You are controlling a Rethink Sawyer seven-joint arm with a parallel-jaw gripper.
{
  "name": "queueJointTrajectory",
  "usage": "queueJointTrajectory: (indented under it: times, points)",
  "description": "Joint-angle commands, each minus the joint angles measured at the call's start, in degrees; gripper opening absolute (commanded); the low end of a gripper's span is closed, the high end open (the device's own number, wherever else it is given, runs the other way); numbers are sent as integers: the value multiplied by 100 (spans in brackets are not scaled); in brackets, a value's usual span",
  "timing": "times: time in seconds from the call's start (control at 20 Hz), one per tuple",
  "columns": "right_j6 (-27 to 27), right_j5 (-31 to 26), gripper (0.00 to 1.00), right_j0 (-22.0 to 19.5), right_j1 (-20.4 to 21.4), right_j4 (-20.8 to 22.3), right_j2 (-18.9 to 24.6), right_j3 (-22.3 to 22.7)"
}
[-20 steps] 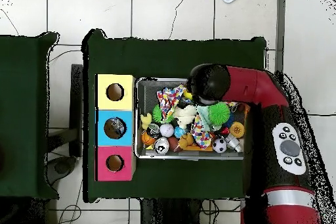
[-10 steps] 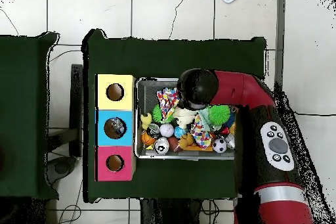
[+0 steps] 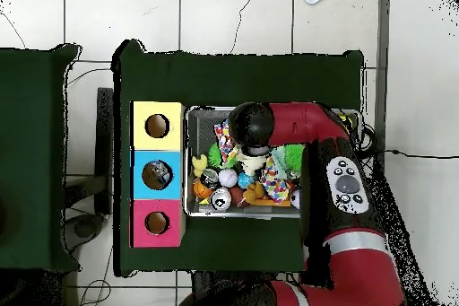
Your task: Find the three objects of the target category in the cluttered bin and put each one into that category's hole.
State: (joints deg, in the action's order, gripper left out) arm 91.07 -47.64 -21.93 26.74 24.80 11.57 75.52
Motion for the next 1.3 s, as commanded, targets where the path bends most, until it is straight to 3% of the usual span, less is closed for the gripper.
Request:
queueJointTrajectory:
  times: [0.05, 0.3, 0.7, 0.75, 1.3]
  points:
    - [-117, -452, 100, 197, -485, 550, -275, -171]
    - [-134, -580, 100, 262, -556, 602, -377, -232]
    - [-129, 13, 100, 217, -802, 621, -253, -466]
    - [-117, 15, 0, 224, -828, 628, -257, -502]
    - [-97, -52, 0, 203, -728, 474, -202, -525]
